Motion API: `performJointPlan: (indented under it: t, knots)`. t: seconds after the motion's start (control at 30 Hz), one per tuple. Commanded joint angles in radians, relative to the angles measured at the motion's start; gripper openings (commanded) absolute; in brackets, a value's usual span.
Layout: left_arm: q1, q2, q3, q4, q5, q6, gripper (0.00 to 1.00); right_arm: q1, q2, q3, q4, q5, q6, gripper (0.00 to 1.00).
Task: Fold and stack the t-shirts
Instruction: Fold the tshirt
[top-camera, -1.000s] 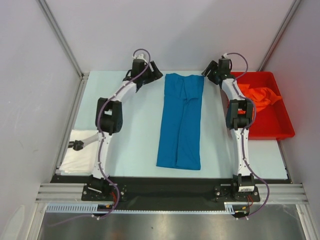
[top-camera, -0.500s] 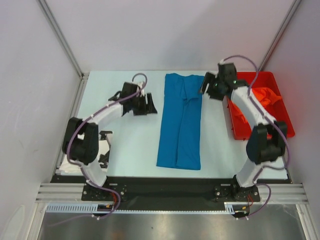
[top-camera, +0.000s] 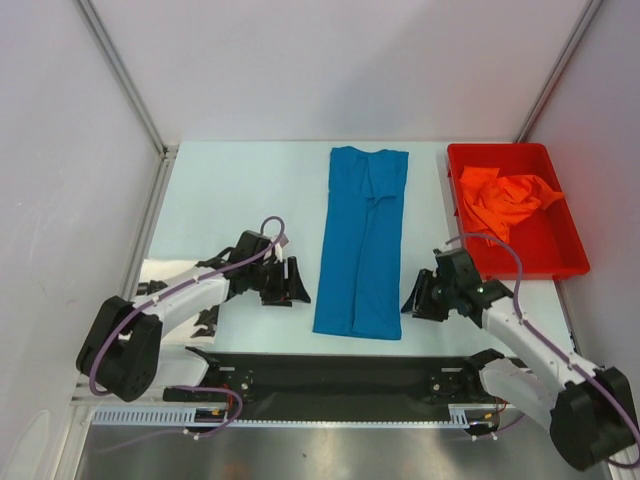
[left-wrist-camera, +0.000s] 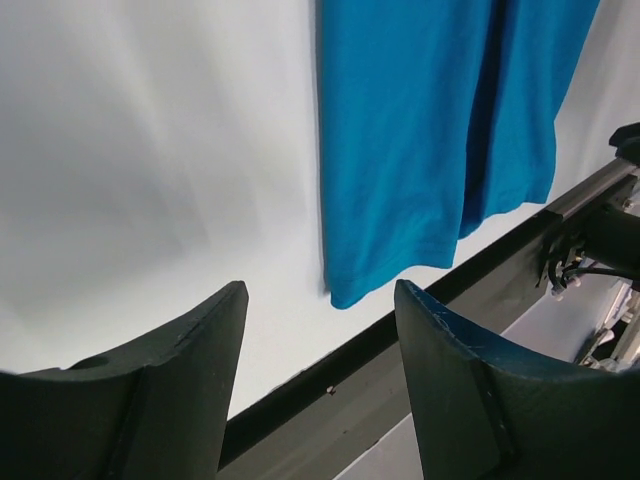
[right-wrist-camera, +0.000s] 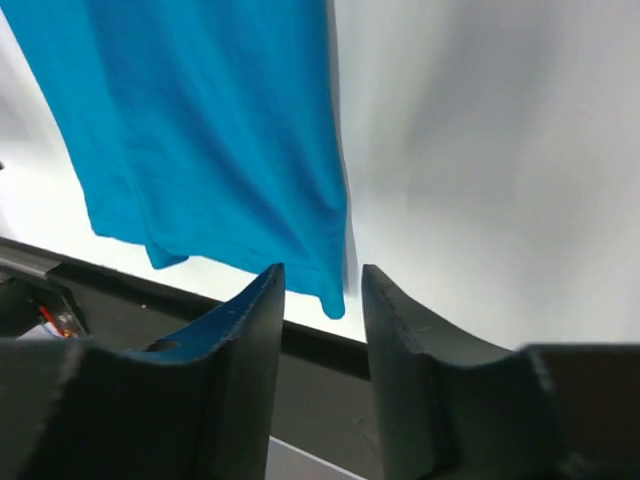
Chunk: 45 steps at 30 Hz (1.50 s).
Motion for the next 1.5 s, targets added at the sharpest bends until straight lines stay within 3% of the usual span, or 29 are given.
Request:
performJointPlan:
  t: [0.0, 0.3, 0.9, 1.33, 1.47]
  knots:
    - [-0.004, -0.008, -0.03, 0.099, 0.046, -0.049, 0.65, 0.001, -0.093, -0.086, 0.06, -0.048, 0.085, 0.41]
    - [-0.015, 0.11, -0.077, 0.203, 0.089, -0.087, 0.58, -0.014, -0.07, -0.25, 0.281, -0.15, 0.136, 0.39]
    - [-0.173, 0.271, -0.002, 0.078, -0.006, -0.114, 0.48, -0.03, -0.147, -0.27, 0.152, -0.165, 0.093, 0.43]
    - [-0.188, 0.241, -0.019, 0.021, -0.055, -0.164, 0.48, -0.033, -0.115, -0.293, 0.201, -0.185, 0.097, 0.42]
    - [-0.188, 0.254, -0.048, 0.053, -0.057, -0.177, 0.43, -0.031, -0.095, -0.301, 0.226, -0.196, 0.102, 0.42]
